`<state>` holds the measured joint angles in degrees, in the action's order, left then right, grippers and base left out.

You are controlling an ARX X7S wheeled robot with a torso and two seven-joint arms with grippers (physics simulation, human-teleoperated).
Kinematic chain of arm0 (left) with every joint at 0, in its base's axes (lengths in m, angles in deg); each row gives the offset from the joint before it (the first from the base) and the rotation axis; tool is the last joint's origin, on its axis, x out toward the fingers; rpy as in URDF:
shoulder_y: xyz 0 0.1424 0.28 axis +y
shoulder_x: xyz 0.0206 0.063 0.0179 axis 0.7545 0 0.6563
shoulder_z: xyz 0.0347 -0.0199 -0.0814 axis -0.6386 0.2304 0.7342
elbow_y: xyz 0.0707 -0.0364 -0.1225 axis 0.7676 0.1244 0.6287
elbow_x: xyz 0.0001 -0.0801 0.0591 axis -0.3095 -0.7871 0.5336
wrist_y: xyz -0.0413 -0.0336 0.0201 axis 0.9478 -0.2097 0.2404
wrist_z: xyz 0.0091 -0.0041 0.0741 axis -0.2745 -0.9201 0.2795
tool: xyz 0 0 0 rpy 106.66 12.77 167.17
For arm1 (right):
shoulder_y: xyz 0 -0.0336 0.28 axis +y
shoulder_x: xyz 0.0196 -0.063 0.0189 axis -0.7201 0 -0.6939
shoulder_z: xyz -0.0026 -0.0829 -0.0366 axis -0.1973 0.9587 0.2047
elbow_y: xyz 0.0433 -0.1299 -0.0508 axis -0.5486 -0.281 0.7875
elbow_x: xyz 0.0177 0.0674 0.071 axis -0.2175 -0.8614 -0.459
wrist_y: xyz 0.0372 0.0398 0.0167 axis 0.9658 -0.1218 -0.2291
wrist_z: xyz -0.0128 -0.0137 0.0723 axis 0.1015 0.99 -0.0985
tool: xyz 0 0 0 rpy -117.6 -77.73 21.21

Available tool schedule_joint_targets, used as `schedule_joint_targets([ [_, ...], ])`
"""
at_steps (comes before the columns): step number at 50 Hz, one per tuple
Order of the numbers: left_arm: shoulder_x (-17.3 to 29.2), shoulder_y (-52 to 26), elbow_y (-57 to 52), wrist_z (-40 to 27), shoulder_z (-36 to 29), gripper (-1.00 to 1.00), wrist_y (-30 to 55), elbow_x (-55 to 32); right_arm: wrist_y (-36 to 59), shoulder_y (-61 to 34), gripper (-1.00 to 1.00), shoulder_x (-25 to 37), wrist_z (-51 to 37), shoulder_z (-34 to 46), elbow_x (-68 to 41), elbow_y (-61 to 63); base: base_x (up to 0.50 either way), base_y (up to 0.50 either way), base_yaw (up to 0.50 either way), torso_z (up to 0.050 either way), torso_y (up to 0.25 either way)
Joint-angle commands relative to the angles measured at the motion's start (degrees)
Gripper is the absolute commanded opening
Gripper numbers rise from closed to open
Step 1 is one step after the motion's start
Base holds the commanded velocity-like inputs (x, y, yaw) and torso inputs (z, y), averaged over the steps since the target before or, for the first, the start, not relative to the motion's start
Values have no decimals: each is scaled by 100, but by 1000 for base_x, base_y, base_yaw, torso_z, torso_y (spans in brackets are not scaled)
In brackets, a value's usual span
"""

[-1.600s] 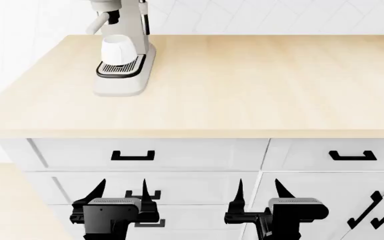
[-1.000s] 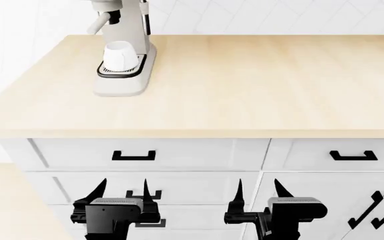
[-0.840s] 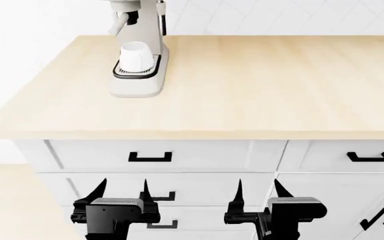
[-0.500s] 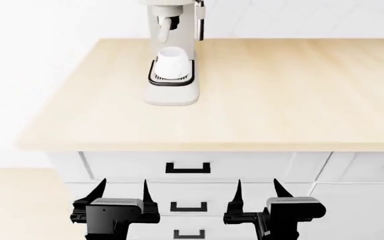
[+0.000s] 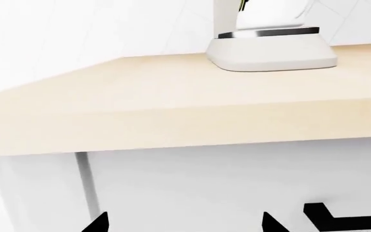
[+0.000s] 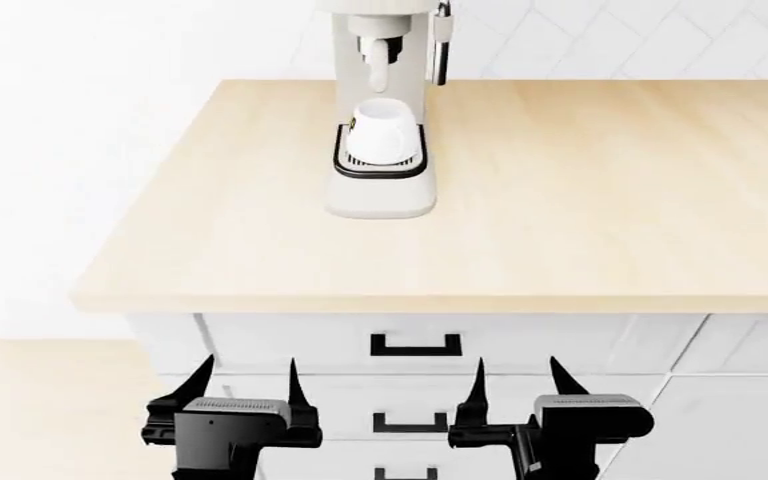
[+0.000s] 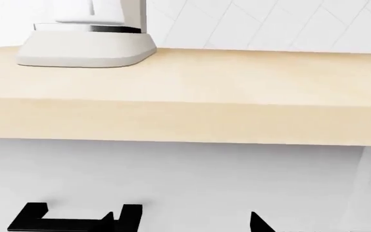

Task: Press the button on the coffee machine to serve coffee.

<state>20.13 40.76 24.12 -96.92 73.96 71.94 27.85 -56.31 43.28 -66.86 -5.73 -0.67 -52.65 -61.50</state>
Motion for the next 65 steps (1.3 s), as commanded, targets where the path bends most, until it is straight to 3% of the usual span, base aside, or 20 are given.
schedule_joint_targets([
  [1,50,-10,-8,-77,-89,100,-27,-7,-42,5,100,50,-77,34,-78,2,0,0,0,0,0],
  [9,114,41,-61,-85,-139,100,-198,-17,-43,-5,100,82,-120,77,-104,3,0,0,0,7,0],
  [46,201,-23,18,-261,-322,100,-328,-76,70,-72,100,194,-332,235,-209,-50,0,0,0,50,0],
  [63,296,7,-71,-370,-347,100,-286,-84,196,-73,100,260,-414,274,-290,42,0,0,0,0,0],
  [65,300,-7,-357,-562,-340,100,248,20,655,-47,100,425,-538,362,-47,501,0,0,0,0,0],
])
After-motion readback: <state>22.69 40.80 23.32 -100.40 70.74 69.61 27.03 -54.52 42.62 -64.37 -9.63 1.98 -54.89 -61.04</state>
